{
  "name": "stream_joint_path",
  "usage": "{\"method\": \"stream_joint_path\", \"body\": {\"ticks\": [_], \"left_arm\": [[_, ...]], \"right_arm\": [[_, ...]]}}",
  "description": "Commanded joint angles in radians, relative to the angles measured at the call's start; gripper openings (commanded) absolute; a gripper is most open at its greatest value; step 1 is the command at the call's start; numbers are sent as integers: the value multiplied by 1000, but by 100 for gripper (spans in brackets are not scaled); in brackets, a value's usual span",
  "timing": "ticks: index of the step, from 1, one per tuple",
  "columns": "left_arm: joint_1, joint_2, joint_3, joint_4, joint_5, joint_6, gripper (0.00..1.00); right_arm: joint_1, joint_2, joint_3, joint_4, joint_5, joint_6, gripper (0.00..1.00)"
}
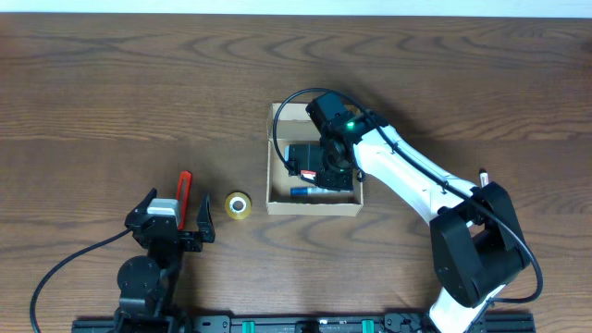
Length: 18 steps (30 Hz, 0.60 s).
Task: Pack container
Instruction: 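Carry the stapler and pen into the box and release with right gripper, then move the right gripper to the white whiteboard marker and grasp it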
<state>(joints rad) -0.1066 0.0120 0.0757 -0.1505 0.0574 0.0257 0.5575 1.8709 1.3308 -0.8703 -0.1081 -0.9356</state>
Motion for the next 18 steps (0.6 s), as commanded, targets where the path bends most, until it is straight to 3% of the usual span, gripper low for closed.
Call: {"method": "stream_joint_path", "body": {"ticks": [1, 11, 18], "left_arm": [[2, -6, -28, -2, 18, -7, 95], [2, -6, -28, -2, 18, -7, 95], [2, -6, -28, -3, 18, -7, 95]], "right_arm": [[-4, 12, 14, 0, -20, 0, 38], [-47, -98, 101, 30, -23, 171, 36], [-279, -238, 147, 19, 15, 634, 50]]}}
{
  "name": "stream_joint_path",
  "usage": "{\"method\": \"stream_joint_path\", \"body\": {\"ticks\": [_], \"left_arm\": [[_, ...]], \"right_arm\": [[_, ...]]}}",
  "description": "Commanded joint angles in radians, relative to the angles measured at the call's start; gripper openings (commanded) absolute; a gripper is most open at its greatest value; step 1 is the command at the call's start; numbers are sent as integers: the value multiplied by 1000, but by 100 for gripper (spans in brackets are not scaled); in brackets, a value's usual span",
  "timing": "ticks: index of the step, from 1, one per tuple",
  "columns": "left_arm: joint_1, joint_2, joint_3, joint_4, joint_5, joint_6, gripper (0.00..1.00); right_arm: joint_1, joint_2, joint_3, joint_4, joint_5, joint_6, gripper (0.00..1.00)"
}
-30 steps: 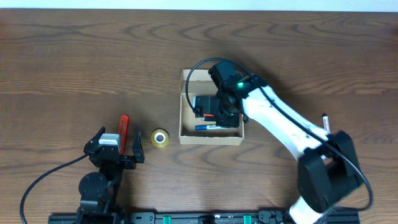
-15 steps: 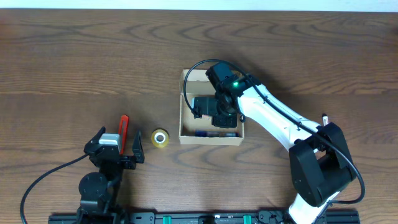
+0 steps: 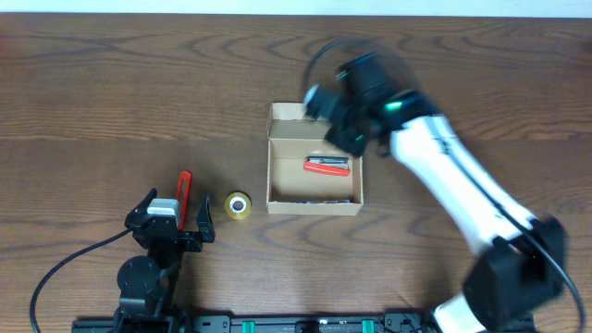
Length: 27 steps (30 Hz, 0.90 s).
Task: Pack container
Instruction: 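Move the right gripper to the white whiteboard marker and grasp it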
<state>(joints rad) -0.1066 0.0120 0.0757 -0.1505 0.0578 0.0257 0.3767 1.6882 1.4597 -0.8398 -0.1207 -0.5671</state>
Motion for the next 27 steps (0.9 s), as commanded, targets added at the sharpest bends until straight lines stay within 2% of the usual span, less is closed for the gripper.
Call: {"method": "stream_joint_path", "body": {"ticks": [1, 9, 11, 13, 14, 17, 22, 27], "left_arm": [[2, -6, -28, -3, 18, -7, 95], [2, -6, -28, -3, 18, -7, 95], [2, -6, -28, -3, 18, -7, 95], [2, -6, -28, -3, 19, -7, 95], [2, -6, -28, -3, 21, -7, 95], [2, -6, -28, -6, 21, -7, 95], [2, -6, -28, -9, 21, -8, 95], [2, -6, -28, -9, 21, -7, 95]], "right_arm": [[-149, -69, 18, -26, 39, 318, 50], [-464, -101, 19, -191, 286, 649, 52], [-524, -101, 19, -312, 272, 748, 47], [-555, -101, 17, -432, 271, 785, 41], [-564, -101, 14, -486, 279, 788, 38], [-568, -101, 0, -531, 313, 763, 39], [-584, -100, -37, -504, 310, 589, 45], [-667, -100, -91, -439, 257, 415, 45]]}}
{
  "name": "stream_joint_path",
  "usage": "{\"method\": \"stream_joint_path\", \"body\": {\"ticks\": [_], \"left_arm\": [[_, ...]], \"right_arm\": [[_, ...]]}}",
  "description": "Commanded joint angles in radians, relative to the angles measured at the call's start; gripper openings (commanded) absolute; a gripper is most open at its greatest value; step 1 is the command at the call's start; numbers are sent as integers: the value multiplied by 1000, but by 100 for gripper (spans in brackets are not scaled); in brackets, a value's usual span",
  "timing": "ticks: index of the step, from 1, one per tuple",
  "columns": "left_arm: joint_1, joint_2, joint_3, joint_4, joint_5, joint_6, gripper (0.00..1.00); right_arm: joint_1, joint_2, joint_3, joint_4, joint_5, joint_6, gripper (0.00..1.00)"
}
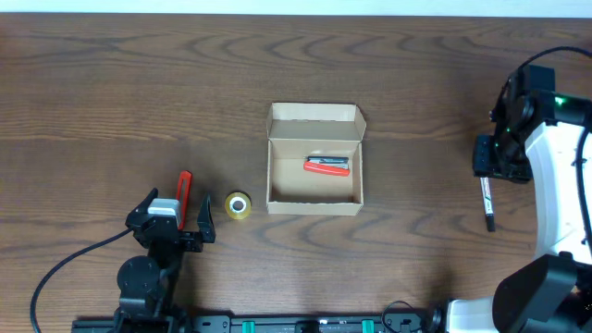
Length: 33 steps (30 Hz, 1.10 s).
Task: Pack container
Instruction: 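Move the right gripper to the white whiteboard marker and grasp it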
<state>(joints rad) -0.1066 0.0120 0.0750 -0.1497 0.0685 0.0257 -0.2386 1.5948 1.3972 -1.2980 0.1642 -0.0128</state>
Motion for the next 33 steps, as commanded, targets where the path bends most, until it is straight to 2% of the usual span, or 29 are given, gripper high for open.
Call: {"method": "stream_joint_path", "body": {"ticks": [1, 4, 5, 6, 12, 20, 33], "left_arm": [[2, -6, -27, -10, 11, -7, 95], [2, -6, -27, -10, 10, -7, 95], [2, -6, -27, -10, 10, -7, 95], [2, -6, -27, -10, 10, -7, 95], [2, -6, -27, -9, 10, -7, 95], [2, -6, -27, -9, 10, -7, 95], [2, -6, -27, -10, 10, -7, 95]], "right_arm": [[-73, -6, -40, 34, -38, -156, 46], [-133, -5, -89, 101, -60, -214, 56], [-148, -5, -105, 126, -69, -213, 64], [-161, -5, -122, 149, -87, -213, 66], [-203, -5, -242, 260, -139, -213, 66], [-203, -5, -406, 446, -158, -213, 73], [-203, 29, -449, 510, -158, -213, 71]]}}
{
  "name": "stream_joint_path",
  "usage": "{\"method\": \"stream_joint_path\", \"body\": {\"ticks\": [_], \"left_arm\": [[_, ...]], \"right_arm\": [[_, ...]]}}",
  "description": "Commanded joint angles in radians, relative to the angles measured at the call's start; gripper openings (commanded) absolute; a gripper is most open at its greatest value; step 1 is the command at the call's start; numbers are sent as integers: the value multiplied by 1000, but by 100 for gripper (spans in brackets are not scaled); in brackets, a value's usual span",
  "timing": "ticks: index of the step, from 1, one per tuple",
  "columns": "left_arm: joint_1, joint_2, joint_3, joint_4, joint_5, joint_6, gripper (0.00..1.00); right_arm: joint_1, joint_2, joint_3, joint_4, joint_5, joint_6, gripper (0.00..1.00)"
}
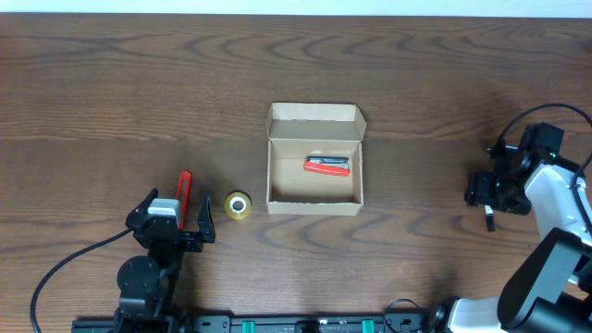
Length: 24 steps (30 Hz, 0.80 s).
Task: Pack container
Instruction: 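Move the right gripper to the white whiteboard marker and grasp it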
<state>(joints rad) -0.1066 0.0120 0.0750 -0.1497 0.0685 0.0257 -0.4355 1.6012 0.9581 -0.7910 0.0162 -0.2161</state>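
An open cardboard box (277, 185) stands mid-table with a red tool (326, 166) lying inside. To its left lie a yellow tape roll (238, 205) and a red marker (183, 189). At the right edge a black pen (490, 220) lies on the table. My right gripper (487, 192) is low over the pen's upper end, open, with a finger on either side; only the pen's lower tip shows. My left gripper (173, 215) rests open at the front left, beside the red marker, holding nothing.
The box's back flap (313, 115) stands up behind it. A black cable (65, 268) loops from the left arm's base along the front edge. The wooden table (139, 92) stretches bare around the box.
My right gripper has moved from above the pen's upper end down and toward the front, and now sits around the pen. The left arm, box, tape and marker are unchanged.
My right gripper was down inside the box. It then stood above the box's back right corner, with the red tool left lying inside. After that it was at the far right above the black pen, and now it is low around that pen.
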Motion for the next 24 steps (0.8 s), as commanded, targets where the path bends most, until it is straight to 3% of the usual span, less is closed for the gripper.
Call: {"method": "stream_joint_path", "body": {"ticks": [1, 24], "left_arm": [[2, -6, -27, -10, 10, -7, 95], [2, -6, -27, -8, 10, -7, 95]], "right_arm": [[-6, 32, -10, 3, -10, -10, 71], [-6, 127, -10, 49, -32, -10, 72]]}}
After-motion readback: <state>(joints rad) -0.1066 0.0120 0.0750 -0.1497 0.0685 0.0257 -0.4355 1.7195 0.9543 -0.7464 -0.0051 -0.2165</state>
